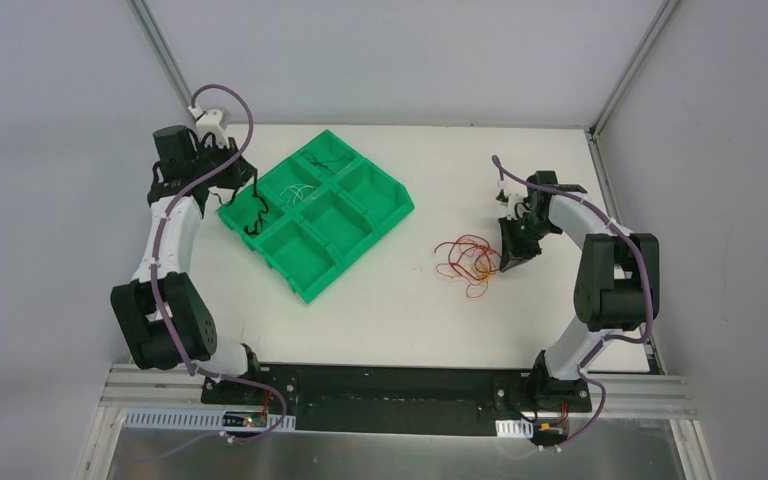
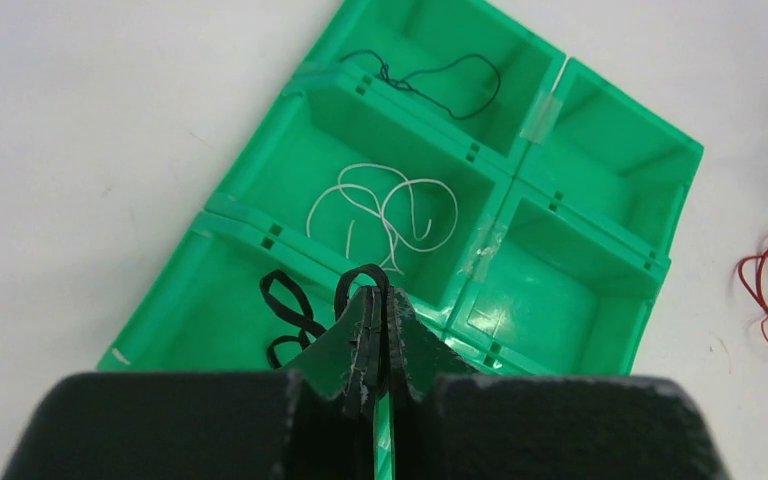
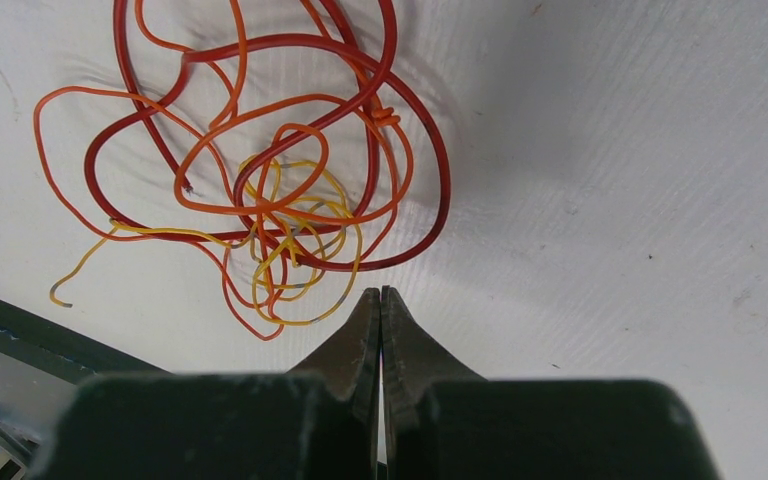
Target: Untangle the cables
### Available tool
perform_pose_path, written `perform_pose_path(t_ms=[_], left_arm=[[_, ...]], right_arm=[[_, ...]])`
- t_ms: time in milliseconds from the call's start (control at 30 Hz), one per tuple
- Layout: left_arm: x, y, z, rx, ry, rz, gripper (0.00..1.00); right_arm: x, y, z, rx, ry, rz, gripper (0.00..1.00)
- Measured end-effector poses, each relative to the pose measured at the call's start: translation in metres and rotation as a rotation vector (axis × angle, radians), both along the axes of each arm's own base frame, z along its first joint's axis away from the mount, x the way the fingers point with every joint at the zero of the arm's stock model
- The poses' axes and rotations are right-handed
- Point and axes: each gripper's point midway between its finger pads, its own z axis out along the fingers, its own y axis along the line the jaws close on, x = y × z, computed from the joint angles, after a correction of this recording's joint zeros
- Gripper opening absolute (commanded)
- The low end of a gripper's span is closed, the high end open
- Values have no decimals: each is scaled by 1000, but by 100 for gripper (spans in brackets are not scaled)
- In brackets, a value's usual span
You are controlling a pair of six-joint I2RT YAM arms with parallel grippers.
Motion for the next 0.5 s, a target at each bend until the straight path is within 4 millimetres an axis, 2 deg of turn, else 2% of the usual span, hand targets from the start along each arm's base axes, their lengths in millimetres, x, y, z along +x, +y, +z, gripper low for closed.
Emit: perform_pose_path(t_ms=[200, 433, 467, 500], left_arm=[[7, -8, -56, -64, 114, -51, 0], [6, -16, -96, -87, 180, -129, 0], [5, -17, -98, -89, 184, -141, 1], [4, -20, -100, -92, 186, -160, 7]], right_arm=[[0, -1, 0, 0, 2, -2, 0], [-1, -1, 0, 0, 6, -4, 0], [-1, -2, 0, 0, 8, -5, 0], [-2, -2, 0, 0, 9, -5, 0]])
